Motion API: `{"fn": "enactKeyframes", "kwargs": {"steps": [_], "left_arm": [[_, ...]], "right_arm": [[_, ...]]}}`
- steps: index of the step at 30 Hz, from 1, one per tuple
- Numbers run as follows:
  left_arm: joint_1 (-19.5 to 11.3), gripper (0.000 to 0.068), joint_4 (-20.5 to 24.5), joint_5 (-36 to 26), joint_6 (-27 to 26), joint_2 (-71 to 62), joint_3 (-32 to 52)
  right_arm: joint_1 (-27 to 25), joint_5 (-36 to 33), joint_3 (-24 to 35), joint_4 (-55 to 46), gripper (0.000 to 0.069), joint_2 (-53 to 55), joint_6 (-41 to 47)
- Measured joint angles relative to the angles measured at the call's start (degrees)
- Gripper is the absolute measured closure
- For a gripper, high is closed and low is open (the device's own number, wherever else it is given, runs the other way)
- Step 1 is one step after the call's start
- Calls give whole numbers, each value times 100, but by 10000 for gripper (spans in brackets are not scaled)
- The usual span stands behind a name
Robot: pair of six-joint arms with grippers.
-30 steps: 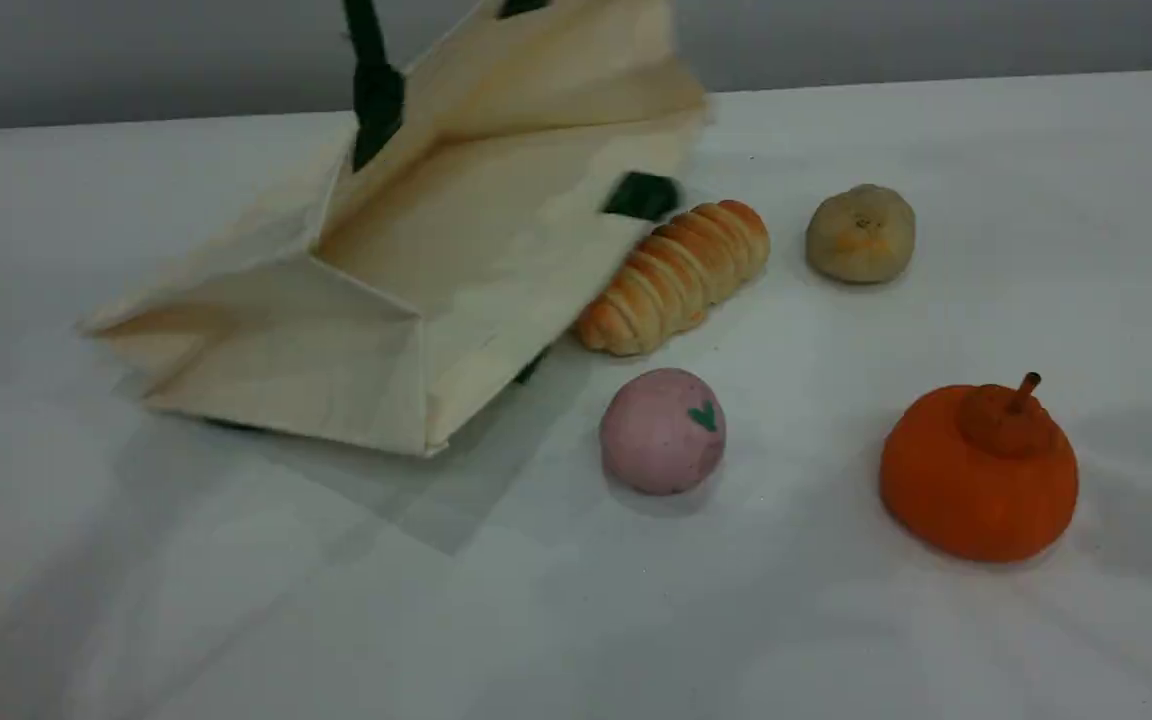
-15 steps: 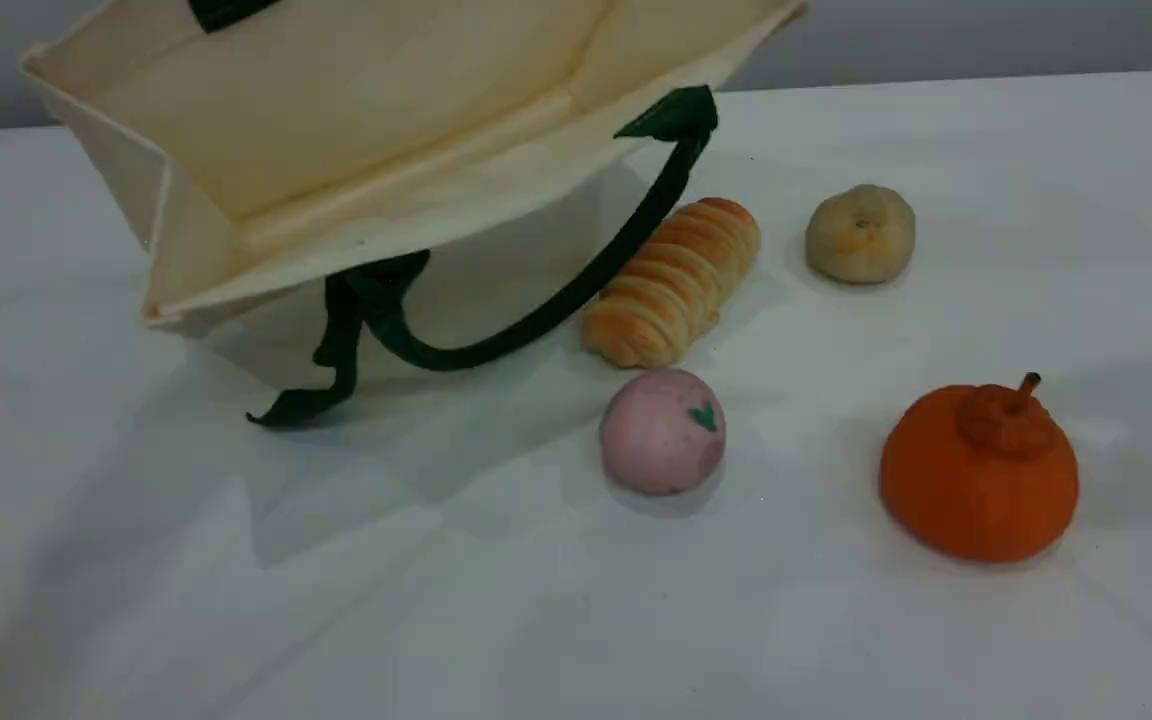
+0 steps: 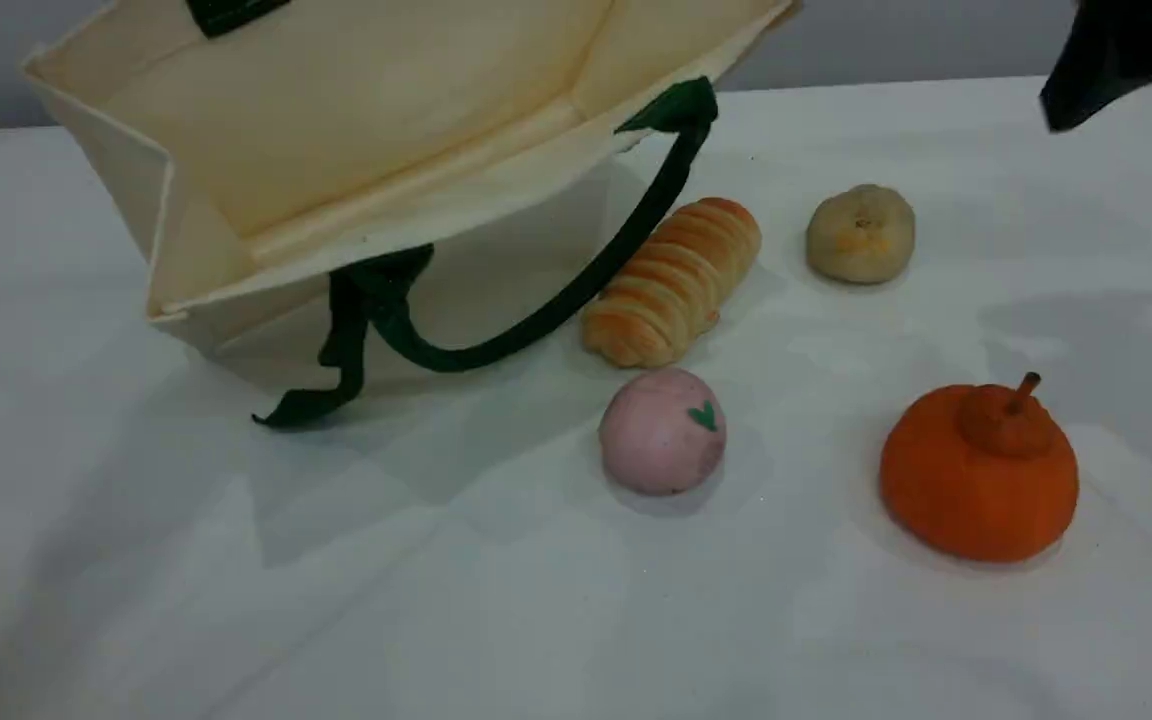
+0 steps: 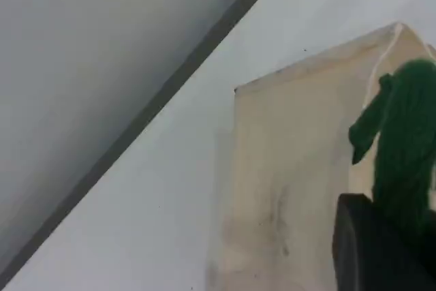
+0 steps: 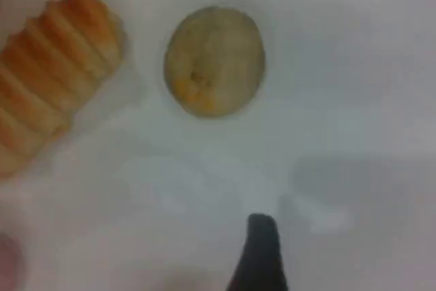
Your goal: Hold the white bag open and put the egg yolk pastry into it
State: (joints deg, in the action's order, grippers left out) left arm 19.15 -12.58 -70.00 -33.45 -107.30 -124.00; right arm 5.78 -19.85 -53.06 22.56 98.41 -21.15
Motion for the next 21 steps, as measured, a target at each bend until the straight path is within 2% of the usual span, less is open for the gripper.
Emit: {"fn": "enactKeyframes", "kwargs": {"steps": [5,11,21], "left_arm": [[0,599,-100,0,-68,0,0],[0,599,-100,2,-72,0,0],[0,599,-106,2,-40,0,0]], "right_arm": [[157,602,-19,471,148,647,-456],[647,1176,-313,564,148,1279,-682],[1102,1363,-1139,548,148,1864,-671]]}}
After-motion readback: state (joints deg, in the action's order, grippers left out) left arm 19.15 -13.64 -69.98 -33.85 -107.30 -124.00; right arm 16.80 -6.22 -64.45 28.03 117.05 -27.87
